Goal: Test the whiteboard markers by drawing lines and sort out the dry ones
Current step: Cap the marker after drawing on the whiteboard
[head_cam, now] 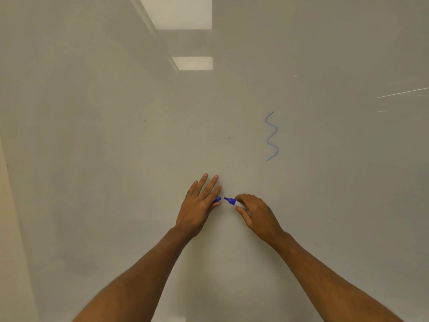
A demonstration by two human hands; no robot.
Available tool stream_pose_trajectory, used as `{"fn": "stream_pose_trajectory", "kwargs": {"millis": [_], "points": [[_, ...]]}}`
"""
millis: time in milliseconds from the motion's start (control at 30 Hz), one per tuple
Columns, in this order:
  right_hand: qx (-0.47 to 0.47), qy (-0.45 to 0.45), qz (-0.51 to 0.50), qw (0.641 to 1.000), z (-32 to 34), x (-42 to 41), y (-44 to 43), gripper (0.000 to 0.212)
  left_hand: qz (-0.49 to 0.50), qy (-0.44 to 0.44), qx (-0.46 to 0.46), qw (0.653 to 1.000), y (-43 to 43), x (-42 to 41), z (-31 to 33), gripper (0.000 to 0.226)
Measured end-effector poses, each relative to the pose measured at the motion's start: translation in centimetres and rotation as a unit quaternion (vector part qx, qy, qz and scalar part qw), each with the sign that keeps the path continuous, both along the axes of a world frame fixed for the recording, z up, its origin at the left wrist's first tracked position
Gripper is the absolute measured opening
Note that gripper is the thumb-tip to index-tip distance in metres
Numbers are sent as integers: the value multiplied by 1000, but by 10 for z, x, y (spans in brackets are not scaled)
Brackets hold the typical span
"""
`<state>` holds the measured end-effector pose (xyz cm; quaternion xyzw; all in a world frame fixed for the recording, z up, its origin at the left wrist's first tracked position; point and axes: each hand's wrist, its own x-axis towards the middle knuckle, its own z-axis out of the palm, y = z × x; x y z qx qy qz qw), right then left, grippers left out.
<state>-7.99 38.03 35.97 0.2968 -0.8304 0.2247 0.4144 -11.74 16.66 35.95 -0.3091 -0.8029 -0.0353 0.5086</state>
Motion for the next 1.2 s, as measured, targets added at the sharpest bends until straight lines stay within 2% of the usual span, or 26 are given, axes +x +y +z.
{"fn": "stream_pose_trajectory", "kwargs": {"millis": [333,467,600,733,900,1200], "points": [[71,23,-1,997,-9,4,-11,25,-33,3,-67,997,-2,10,-21,46],[46,5,-4,999,-18,12,-15,22,6,-2,-38,999,4,21,-26,50],[28,-14,-26,999,-30,19,-16,21,36,-17,-67,997,10,25,-35,52],[4,-33,-34,999,-43,27,-14,17,6,-36,-63,997,18,27,-47,49],[-37,-73,-50,995,-54,38,-13,17,-18,-59,-74,995,25,27,-60,60],[-65,-149,-107,981,-81,64,3,20,-87,-91,-78,989,49,40,-87,64]]}}
